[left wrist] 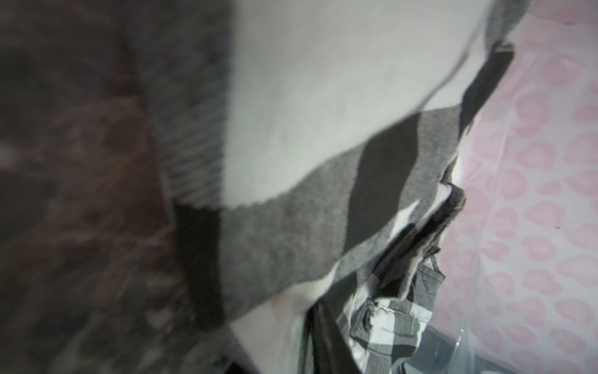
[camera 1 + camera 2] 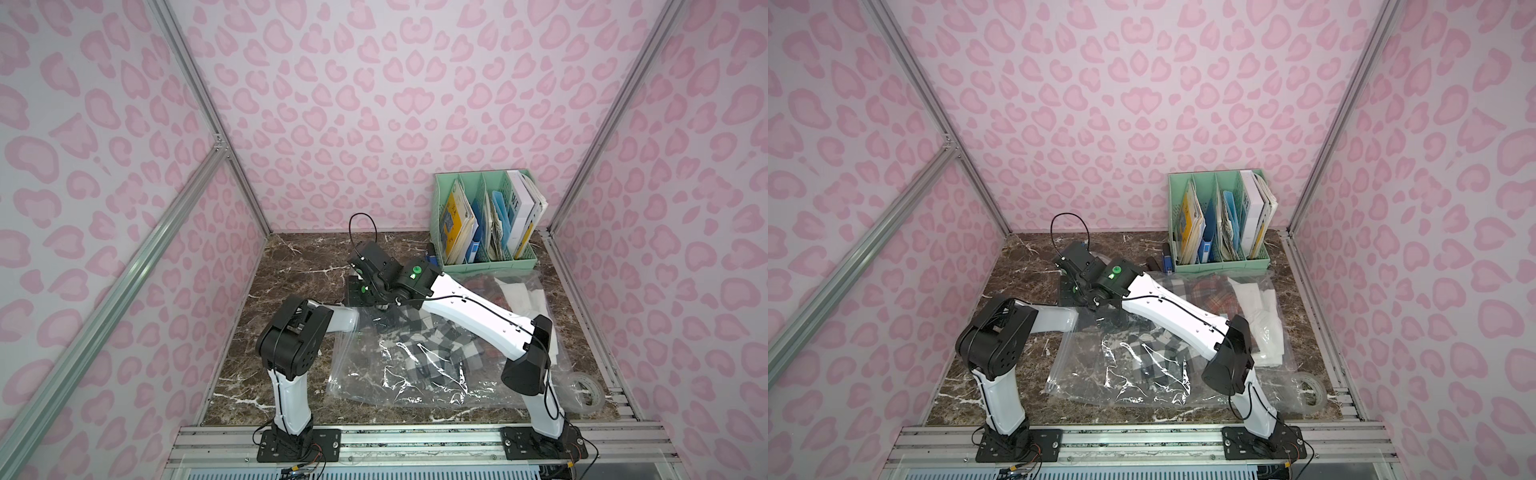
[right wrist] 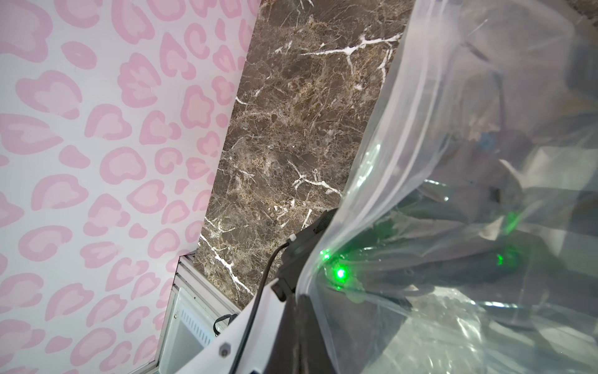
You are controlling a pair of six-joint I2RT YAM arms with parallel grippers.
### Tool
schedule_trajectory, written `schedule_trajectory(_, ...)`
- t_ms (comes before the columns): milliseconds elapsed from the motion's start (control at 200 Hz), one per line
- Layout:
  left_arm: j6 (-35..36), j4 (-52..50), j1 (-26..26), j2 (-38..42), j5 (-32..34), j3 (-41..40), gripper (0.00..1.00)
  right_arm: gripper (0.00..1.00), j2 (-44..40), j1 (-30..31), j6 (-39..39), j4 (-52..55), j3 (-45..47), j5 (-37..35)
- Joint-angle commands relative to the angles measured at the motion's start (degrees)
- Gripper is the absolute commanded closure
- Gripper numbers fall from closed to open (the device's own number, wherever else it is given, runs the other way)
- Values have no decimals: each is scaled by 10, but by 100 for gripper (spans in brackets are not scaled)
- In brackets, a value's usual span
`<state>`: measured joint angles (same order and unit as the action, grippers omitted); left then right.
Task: Take the shirt out of the vacuum bag
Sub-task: Take out the shirt from the vacuum bag.
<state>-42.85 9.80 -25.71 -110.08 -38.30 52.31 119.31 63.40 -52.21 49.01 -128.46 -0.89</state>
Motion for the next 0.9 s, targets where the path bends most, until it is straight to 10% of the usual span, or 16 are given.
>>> schedule_trajectory(0, 28, -122, 3, -4, 72, 8, 89, 100, -7, 1, 6, -26, 11, 3)
schedule_trajectory(400, 53, -172, 87, 88, 68, -6, 96, 100, -140, -59, -54, -155, 314, 23)
schedule_trajectory(725, 99, -227, 162, 146, 37, -26, 95, 100, -159, -83, -47, -182, 363, 29)
schedule_trajectory(895, 143, -276, 183, 157, 35, 0, 95, 44, -173, -102, -22, -235, 391, 54)
